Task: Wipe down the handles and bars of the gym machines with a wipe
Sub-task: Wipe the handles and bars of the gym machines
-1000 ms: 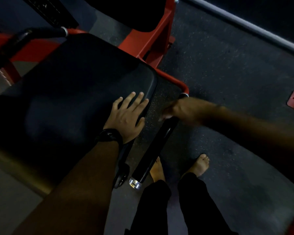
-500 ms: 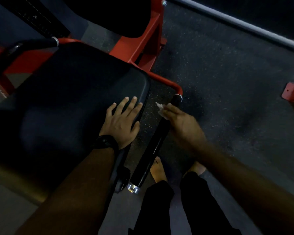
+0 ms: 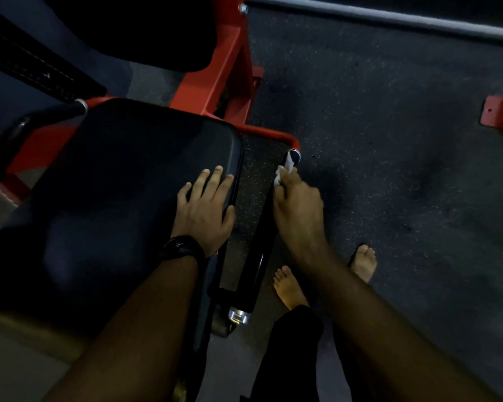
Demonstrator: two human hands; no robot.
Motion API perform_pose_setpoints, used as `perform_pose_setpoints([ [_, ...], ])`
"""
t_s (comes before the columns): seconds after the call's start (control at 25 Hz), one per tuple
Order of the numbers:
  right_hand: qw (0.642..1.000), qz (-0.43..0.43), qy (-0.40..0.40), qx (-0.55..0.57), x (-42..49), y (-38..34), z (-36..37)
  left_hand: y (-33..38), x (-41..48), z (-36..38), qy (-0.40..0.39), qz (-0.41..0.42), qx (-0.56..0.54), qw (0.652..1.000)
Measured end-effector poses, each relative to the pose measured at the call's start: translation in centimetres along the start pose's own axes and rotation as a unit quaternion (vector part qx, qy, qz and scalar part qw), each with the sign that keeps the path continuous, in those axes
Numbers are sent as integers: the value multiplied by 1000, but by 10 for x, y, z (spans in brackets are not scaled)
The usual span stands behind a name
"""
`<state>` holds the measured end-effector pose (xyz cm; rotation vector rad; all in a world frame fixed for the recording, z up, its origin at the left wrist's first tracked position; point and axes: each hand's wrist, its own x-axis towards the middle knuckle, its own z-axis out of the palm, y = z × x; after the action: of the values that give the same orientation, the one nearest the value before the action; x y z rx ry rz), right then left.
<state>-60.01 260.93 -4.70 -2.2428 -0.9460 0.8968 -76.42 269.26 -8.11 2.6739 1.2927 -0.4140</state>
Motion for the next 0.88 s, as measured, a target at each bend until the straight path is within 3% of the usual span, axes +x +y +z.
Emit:
perform_pose_setpoints([
  [0.16, 989, 40, 21, 140, -23, 5, 11, -2, 2, -4, -18, 10, 6, 1000],
  [0.4, 933, 149, 38, 326, -37, 8, 25, 1, 21, -7, -44, -3, -7, 999],
  [0.56, 821, 261, 21, 507, -20, 10, 16, 2, 20, -6, -39, -4, -16, 999],
  [0.68, 773, 275, -29, 571, -32, 5, 15, 2, 22, -7, -36, 10, -17, 999],
  [0.76, 741, 311, -14, 596, -14, 10, 12, 2, 21, -5, -39, 19, -19, 999],
  [0.88, 757, 321, 1, 569, -7, 2, 8, 2, 22, -5, -38, 18, -23, 999],
])
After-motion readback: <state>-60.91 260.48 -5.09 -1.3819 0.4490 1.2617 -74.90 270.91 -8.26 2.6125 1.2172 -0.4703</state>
